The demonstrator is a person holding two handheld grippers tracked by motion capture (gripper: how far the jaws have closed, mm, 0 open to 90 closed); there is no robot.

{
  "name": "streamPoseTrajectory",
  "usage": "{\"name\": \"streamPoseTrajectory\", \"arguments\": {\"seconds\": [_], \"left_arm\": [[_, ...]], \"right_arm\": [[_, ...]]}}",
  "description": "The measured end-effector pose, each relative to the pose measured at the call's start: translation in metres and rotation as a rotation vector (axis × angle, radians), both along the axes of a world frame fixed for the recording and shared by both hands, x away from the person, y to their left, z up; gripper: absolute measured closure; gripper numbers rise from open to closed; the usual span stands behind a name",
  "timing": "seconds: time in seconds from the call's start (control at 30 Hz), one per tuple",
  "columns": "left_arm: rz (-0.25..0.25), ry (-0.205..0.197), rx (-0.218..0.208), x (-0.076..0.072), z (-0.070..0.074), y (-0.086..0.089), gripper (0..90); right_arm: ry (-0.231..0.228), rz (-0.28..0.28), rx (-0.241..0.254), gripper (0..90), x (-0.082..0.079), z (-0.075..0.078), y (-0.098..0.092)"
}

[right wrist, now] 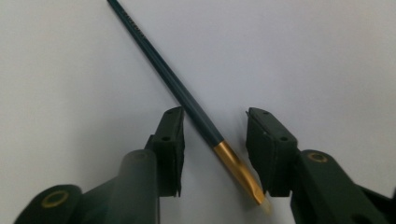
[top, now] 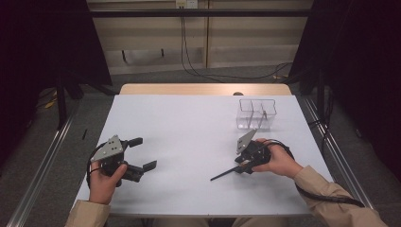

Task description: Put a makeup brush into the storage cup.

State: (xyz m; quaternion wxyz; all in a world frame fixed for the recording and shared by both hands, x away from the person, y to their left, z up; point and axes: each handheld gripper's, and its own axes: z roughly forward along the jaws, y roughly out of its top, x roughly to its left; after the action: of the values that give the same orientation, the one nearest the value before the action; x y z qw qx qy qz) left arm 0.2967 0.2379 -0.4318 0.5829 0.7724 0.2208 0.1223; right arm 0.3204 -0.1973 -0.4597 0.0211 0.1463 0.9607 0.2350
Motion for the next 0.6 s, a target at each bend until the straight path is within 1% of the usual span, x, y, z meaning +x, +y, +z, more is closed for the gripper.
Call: {"name": "streamPoseTrajectory", "arguments": {"seconds": [0.03,0.13,0.17,0.3,0.37,0.4,0.43,0.5,0.6], "left_arm": [[-0.001,-0.001,0.002,0.0,0.0,0.0,0.1],[-0.001,0.002,0.0,0.0,0.0,0.0,0.1],[-0.002,0.003,-0.001,0.0,0.0,0.0,0.1],[-0.001,0.003,0.001,0.0,-0.001,-0.001,0.1],[-0.002,0.005,0.001,0.0,-0.001,-0.001,0.1],[-0.003,0.006,0.002,0.0,-0.001,-0.001,0.1],[-0.002,0.006,0.002,0.0,-0.001,-0.001,0.1],[-0.003,0.011,0.006,0.001,-0.002,-0.002,0.1],[-0.007,0.011,0.01,0.001,-0.002,-0.003,0.1]], "right_arm": [[0.005,0.002,-0.011,65.0,-0.001,0.001,0.002],[0.011,0.016,-0.038,70.6,-0.001,0.003,0.006],[0.019,0.019,-0.044,73.8,-0.002,0.003,0.007],[0.038,0.019,-0.05,79.2,0.0,0.004,0.008],[0.052,0.006,-0.056,83.6,0.0,0.004,0.009],[0.055,0.002,-0.057,83.8,0.001,0.004,0.01],[0.07,-0.018,-0.061,83.8,0.002,0.004,0.01],[0.088,-0.034,-0.061,83.9,0.003,0.004,0.011],[0.098,-0.048,-0.076,84.0,0.004,0.005,0.013]]}}
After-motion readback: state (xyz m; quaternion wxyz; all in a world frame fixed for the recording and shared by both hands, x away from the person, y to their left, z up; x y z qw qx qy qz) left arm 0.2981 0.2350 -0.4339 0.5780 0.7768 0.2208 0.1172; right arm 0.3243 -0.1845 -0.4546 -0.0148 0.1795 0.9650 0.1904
